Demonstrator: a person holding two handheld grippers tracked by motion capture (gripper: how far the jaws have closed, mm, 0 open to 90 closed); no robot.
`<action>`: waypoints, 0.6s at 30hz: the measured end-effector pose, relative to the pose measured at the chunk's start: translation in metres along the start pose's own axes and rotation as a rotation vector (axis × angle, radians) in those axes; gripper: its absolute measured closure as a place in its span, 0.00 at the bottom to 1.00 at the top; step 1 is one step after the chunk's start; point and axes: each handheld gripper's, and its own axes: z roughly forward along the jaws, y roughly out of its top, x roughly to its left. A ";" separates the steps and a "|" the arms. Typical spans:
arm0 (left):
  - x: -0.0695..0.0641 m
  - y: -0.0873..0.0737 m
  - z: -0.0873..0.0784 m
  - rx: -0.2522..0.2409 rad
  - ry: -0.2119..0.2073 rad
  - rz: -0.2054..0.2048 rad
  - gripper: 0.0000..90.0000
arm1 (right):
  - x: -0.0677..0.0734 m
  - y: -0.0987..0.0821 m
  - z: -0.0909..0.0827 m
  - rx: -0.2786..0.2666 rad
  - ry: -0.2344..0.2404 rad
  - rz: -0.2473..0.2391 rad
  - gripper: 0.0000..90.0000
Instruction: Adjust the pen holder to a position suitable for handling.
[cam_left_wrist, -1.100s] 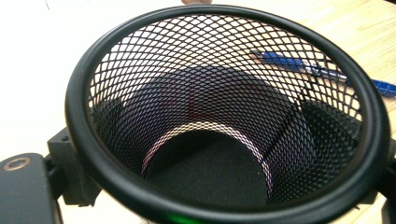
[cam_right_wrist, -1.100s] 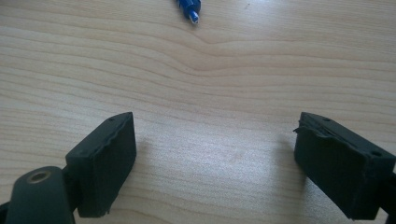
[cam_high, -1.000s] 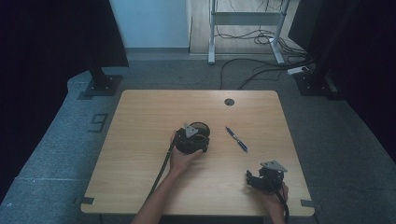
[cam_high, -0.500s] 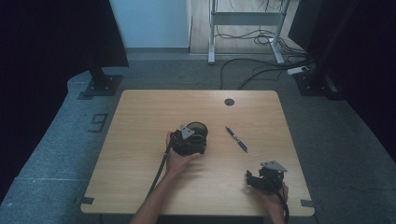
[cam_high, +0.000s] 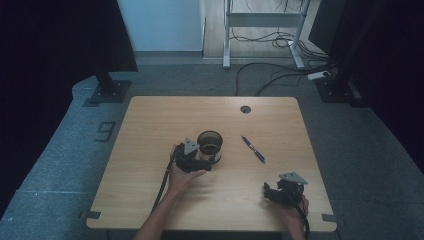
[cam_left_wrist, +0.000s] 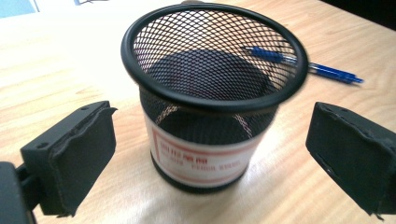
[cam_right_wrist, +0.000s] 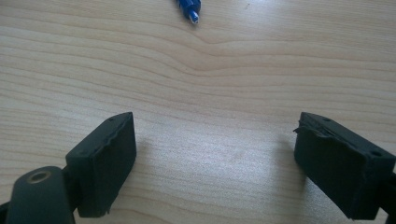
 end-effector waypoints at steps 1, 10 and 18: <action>0.001 -0.001 -0.004 0.001 -0.008 0.000 0.02 | 0.000 0.000 0.000 0.000 0.000 0.001 0.14; 0.005 -0.010 -0.030 0.019 0.009 -0.014 0.06 | 0.000 0.000 0.000 0.000 -0.004 0.005 0.14; 0.018 -0.029 -0.055 0.049 0.024 -0.063 0.09 | 0.000 0.000 0.000 0.000 -0.007 0.008 0.14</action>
